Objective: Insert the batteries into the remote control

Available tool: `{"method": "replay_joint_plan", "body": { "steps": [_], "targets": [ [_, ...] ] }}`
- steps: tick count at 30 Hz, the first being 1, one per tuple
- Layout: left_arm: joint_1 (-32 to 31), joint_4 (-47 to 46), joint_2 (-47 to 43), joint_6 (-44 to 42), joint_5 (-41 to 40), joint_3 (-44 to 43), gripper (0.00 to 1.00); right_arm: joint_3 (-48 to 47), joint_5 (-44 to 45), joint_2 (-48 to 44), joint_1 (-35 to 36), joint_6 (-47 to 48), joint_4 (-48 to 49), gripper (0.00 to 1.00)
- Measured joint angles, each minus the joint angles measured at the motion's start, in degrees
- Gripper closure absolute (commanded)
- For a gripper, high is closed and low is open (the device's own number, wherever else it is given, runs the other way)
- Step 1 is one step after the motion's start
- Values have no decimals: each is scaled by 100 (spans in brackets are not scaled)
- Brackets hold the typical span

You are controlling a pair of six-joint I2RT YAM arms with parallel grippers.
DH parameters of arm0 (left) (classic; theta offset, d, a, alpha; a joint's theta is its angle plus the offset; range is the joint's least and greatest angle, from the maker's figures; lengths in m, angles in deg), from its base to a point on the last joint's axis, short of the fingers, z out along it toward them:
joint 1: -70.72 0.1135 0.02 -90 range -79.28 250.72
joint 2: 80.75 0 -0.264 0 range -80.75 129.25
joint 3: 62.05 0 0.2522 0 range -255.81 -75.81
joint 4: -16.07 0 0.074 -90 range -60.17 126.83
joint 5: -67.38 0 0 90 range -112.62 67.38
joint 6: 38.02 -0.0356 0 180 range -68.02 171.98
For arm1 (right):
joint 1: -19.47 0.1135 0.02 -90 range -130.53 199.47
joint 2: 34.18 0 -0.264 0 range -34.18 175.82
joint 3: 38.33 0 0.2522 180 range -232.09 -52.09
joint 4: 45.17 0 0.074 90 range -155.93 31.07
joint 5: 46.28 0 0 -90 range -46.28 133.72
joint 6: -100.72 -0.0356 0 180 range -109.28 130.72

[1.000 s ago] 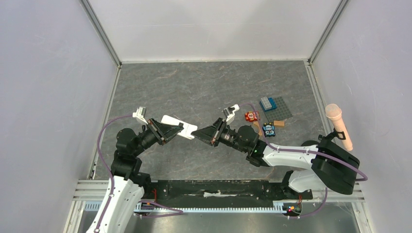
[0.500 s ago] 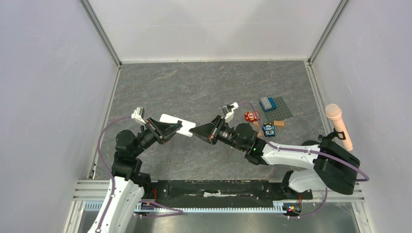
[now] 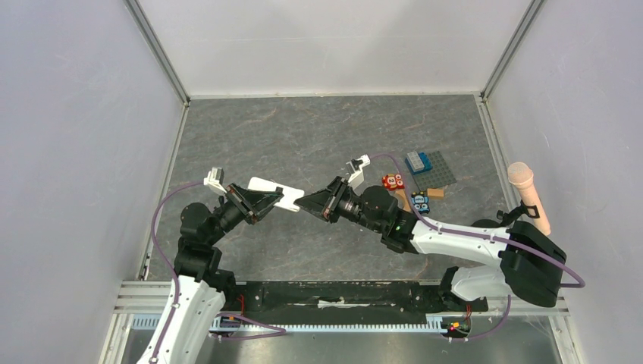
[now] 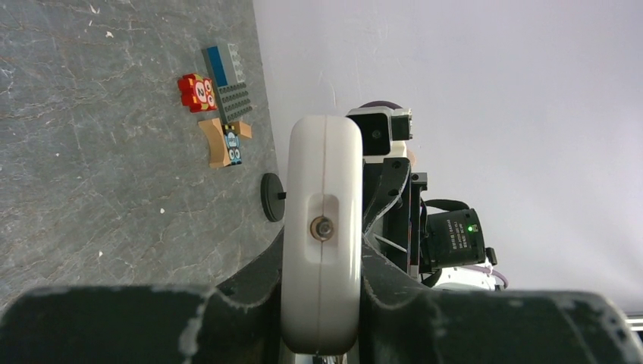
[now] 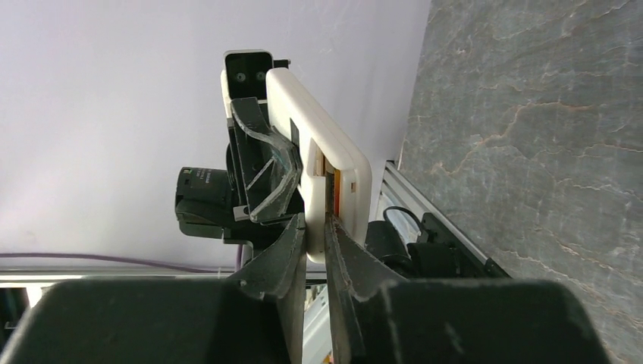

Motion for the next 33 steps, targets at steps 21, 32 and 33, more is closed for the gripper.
{"method": "replay_joint_plan", "body": {
  "steps": [21, 32, 33],
  "targets": [
    [-33, 33, 15, -13, 120, 46, 98, -409, 44, -122, 74, 444, -940, 67],
    [-55, -4, -133, 52, -26, 275, 98, -409, 166, -299, 74, 354, -1346, 59],
    [-52, -2, -149, 103, -35, 297, 98, -409, 166, -299, 74, 350, -1362, 59]
  ]
}}
